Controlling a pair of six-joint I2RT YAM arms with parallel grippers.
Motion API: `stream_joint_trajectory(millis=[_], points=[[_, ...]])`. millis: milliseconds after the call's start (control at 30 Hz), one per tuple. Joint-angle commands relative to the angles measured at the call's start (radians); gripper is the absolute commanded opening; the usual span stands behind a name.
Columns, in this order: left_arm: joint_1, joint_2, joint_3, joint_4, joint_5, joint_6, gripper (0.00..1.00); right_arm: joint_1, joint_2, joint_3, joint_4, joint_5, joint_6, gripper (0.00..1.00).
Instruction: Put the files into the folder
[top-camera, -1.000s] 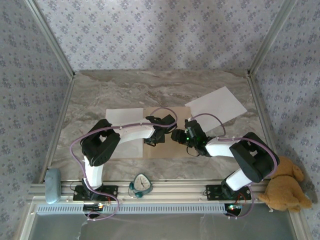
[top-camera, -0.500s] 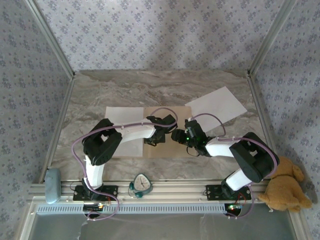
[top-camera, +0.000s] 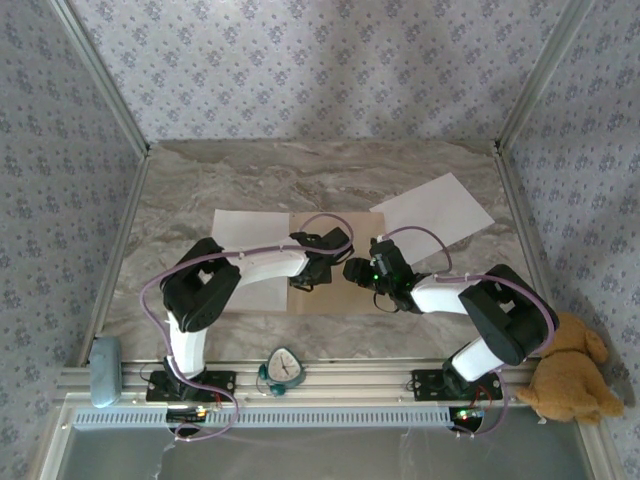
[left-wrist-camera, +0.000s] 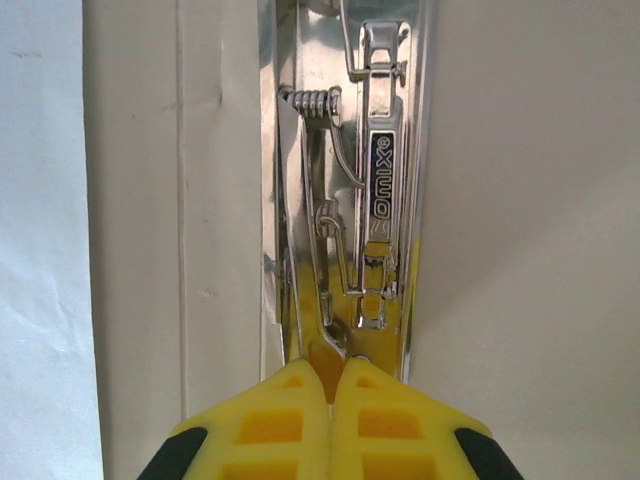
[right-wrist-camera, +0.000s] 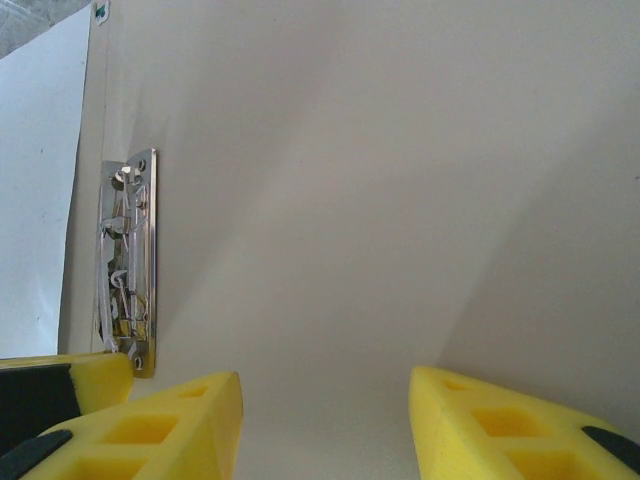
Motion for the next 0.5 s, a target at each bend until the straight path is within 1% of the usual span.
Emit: stream_joint_trajectory(millis=[0,200,467], points=[[-0.017,-0.017,0.006,0.061,0.138,0.007,0.0,0.012,0.036,0.002,-0.059,-0.021,0.0,0.49],[0.013,-0.06,0.01,-0.014,0.092,0.014,0.0,0.011,0.034,0.003,-0.061,-0.018,0.001,0.49],[0.047,-0.082,0.072,-0.146,0.023,0.058,0.0,0.011,0.033,0.004,-0.068,-0.014,0.0,0.49]])
